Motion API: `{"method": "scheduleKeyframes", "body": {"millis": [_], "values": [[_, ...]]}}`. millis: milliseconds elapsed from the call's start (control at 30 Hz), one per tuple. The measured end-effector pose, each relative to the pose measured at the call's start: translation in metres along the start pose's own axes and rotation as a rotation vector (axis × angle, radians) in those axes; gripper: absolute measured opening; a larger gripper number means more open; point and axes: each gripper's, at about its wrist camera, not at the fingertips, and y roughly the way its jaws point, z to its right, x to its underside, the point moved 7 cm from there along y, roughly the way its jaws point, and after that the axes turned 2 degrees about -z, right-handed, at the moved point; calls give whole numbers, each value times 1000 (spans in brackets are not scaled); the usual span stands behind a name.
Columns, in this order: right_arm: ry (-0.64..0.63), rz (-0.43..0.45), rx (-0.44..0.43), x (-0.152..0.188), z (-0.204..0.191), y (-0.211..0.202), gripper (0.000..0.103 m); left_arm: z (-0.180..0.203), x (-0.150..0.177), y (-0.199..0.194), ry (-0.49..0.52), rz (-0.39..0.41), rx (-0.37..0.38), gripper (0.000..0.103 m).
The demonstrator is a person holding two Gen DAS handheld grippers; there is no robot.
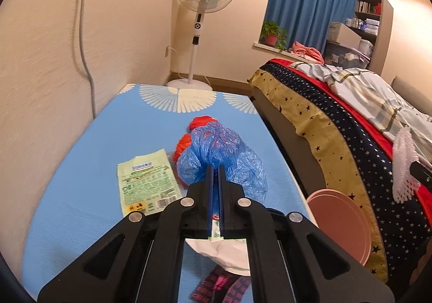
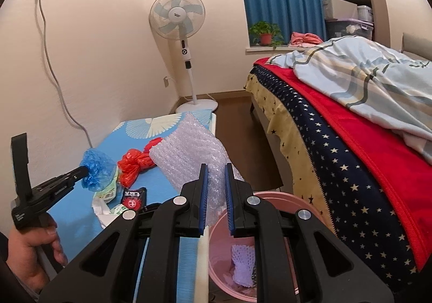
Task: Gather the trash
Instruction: 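Carry the blue bag in left tool while right tool carries the bubble wrap to the bin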
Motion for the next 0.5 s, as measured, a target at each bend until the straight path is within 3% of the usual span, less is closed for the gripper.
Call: {"method": "scheduleKeyframes", "body": {"millis": [500], "values": [[94, -18, 118, 3, 43, 6, 13, 52, 1, 3, 48, 10, 101, 3]]}}
